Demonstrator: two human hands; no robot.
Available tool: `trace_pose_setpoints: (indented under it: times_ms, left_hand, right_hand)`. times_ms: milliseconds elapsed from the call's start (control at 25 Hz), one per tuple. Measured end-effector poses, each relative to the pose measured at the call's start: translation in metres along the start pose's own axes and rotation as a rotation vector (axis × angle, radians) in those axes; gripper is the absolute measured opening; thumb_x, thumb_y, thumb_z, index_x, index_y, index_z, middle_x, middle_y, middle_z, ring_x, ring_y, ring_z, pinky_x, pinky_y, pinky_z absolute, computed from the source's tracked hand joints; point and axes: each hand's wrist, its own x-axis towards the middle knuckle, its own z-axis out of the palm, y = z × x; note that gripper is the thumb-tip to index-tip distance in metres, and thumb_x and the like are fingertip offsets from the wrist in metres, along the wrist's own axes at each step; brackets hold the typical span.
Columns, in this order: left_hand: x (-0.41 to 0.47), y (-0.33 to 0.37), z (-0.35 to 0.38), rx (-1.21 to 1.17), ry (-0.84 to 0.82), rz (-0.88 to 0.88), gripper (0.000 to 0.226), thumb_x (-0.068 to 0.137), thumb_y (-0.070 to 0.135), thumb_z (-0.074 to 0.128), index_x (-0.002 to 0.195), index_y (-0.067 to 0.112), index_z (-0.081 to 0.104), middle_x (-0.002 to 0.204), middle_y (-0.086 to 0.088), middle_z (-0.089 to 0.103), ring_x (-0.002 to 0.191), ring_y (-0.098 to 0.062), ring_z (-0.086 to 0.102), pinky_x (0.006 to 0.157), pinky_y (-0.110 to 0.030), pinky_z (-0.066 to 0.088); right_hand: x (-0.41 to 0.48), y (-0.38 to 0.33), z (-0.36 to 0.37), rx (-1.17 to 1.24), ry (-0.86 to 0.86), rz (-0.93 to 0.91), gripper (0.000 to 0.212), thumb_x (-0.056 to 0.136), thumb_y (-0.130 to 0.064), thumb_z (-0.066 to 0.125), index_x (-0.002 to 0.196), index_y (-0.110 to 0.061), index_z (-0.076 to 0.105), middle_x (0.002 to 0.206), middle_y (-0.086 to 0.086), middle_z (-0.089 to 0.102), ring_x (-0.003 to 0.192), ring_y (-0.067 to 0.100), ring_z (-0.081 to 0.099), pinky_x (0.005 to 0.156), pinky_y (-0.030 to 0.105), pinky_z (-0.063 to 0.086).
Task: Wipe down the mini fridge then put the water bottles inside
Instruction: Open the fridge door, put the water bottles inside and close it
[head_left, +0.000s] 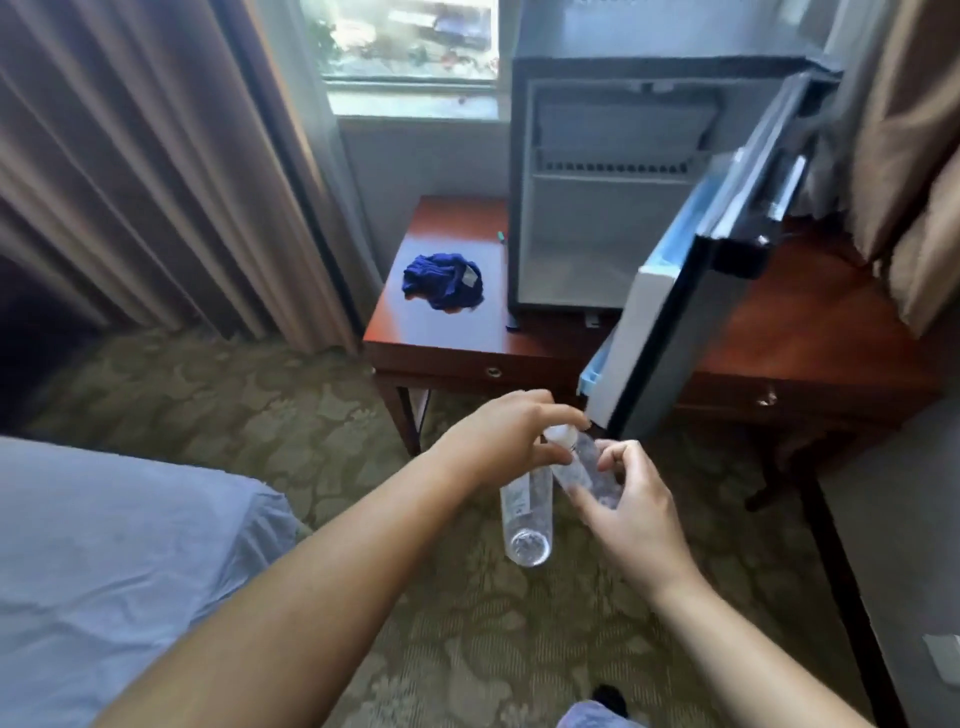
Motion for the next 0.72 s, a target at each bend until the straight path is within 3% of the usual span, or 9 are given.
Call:
trace_pose_setpoints:
  times_ms: [120,240,400,560,640,720]
  left_hand:
    - [0.003,-0.044,-0.035,0.005,-0.096,-0.143,0.042,0.094,0.035,0.075,0.135,0.035,0.067,0.107,0.005,0.063,0.092,-0.014,0.060,0.090,-0.036,0.052]
    - [0.033,-0.081,-0.059,-0.062,-0.111,-0.202,0.037,0.090,0.042,0.077,0.127,0.036,0.070,0.108,0.010,0.070,0.088,-0.007,0.061,0.083,-0.026,0.050]
    - [0.108,-0.115,-0.096,-0.060,-0.151,-0.277,0.041,0.087,0.052,0.077,0.125,0.036,0.072,0.104,0.007,0.074,0.080,-0.002,0.064,0.080,-0.025,0.050]
    - [0.191,-0.121,-0.129,0.091,-0.013,-0.236,0.053,0.090,0.064,0.065,0.135,0.036,0.062,0.107,0.008,0.075,0.095,-0.012,0.070,0.093,-0.035,0.056]
    - [0.231,-0.124,-0.130,0.181,0.045,-0.148,0.051,0.095,0.060,0.062,0.137,0.031,0.061,0.118,0.004,0.072,0.113,-0.018,0.066,0.098,-0.033,0.050]
    - [0.272,-0.133,-0.120,0.221,-0.001,-0.053,0.047,0.098,0.054,0.061,0.138,0.028,0.061,0.125,0.000,0.067,0.122,-0.022,0.060,0.101,-0.034,0.047]
  right_hand:
    - [0.038,-0.029,0.036,-0.014,-0.094,-0.009,0.042,0.082,-0.041,0.080,0.105,-0.036,0.046,0.112,-0.012,0.057,0.107,0.008,0.058,0.084,0.028,0.055]
    - [0.087,-0.044,0.058,0.026,-0.171,-0.021,0.052,0.084,-0.041,0.078,0.123,-0.038,0.044,0.118,-0.012,0.056,0.111,0.005,0.054,0.088,0.022,0.046]
    - [0.172,-0.055,0.065,0.075,-0.237,0.010,0.063,0.088,-0.043,0.073,0.141,-0.039,0.041,0.129,-0.010,0.056,0.120,0.008,0.055,0.094,0.022,0.043]
    - [0.239,-0.069,0.059,0.198,-0.080,0.179,0.052,0.087,-0.040,0.075,0.132,-0.038,0.049,0.124,-0.012,0.062,0.112,0.008,0.061,0.082,0.021,0.046]
    - [0.264,-0.070,0.061,0.199,0.036,0.236,0.044,0.088,-0.030,0.073,0.122,-0.040,0.048,0.117,-0.012,0.065,0.109,0.011,0.064,0.079,0.022,0.044]
    - [0.289,-0.070,0.068,0.218,0.189,0.298,0.041,0.088,-0.025,0.071,0.116,-0.042,0.045,0.113,-0.009,0.067,0.110,0.018,0.067,0.080,0.027,0.045]
